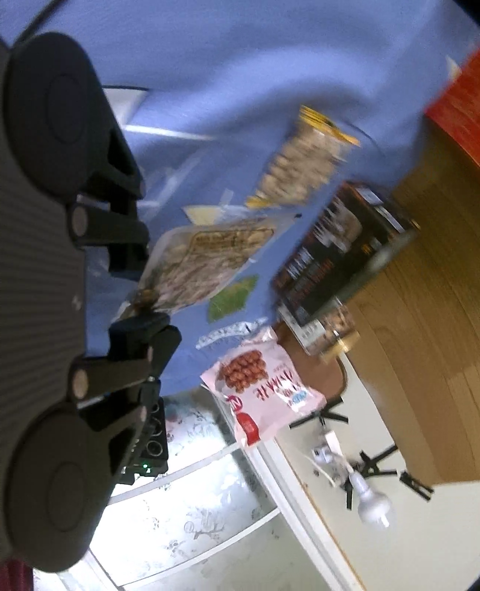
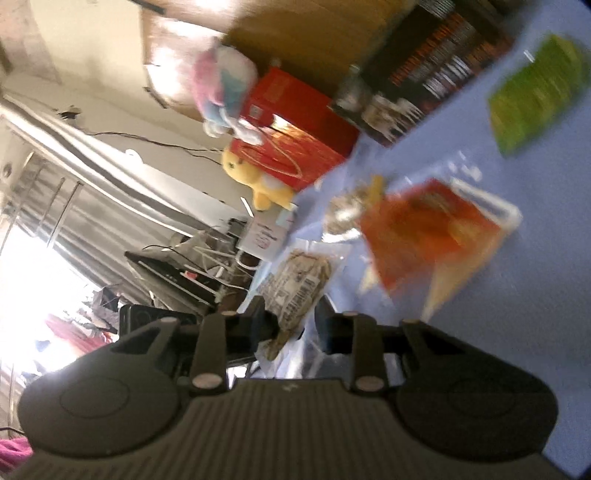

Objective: Organize snacks
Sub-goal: 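Lift the clear seed bag into the black tin and release it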

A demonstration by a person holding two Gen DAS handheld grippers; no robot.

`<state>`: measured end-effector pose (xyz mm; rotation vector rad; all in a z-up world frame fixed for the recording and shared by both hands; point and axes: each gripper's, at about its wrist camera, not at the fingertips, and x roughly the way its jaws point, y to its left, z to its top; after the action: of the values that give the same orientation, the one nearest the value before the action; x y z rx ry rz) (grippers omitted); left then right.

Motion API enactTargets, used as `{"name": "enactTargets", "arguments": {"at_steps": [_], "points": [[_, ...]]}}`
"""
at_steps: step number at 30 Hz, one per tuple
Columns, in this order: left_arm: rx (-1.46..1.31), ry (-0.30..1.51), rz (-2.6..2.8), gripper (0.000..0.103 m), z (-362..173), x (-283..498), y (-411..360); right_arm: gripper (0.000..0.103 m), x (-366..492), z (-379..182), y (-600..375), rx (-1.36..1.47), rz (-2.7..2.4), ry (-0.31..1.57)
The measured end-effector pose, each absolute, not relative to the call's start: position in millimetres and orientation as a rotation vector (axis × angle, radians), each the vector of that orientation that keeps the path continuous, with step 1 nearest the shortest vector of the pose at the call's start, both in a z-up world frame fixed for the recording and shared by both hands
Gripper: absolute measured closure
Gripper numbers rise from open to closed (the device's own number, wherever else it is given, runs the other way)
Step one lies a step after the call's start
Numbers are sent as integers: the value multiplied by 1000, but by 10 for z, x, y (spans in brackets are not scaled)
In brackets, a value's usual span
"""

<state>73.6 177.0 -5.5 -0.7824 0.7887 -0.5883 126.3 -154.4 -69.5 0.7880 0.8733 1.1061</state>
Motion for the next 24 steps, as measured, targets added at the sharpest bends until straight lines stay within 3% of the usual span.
{"name": "enactTargets", "arguments": {"at_steps": [11,13,15,16,18,24], "points": [[-584,682,-575,80,617,1991,1437,71,2044,-46,-1650,691,999,605],[-541,662,-535,75,662,2334,1348,70,2287,2,-1661,674,946,567],[-490,653,-453,59,647,2602,1274,68,2531,22,-1610,620,890,537],[-449,657,-387,57,615,2740,1232,65,2637,21,-1549,565,843,532],[-368,691,-216,57,511,2930,1161,55,2724,0,-1445,456,745,512],[-372,656,-185,59,480,2723,1141,54,2544,-180,-1598,420,695,440]]}}
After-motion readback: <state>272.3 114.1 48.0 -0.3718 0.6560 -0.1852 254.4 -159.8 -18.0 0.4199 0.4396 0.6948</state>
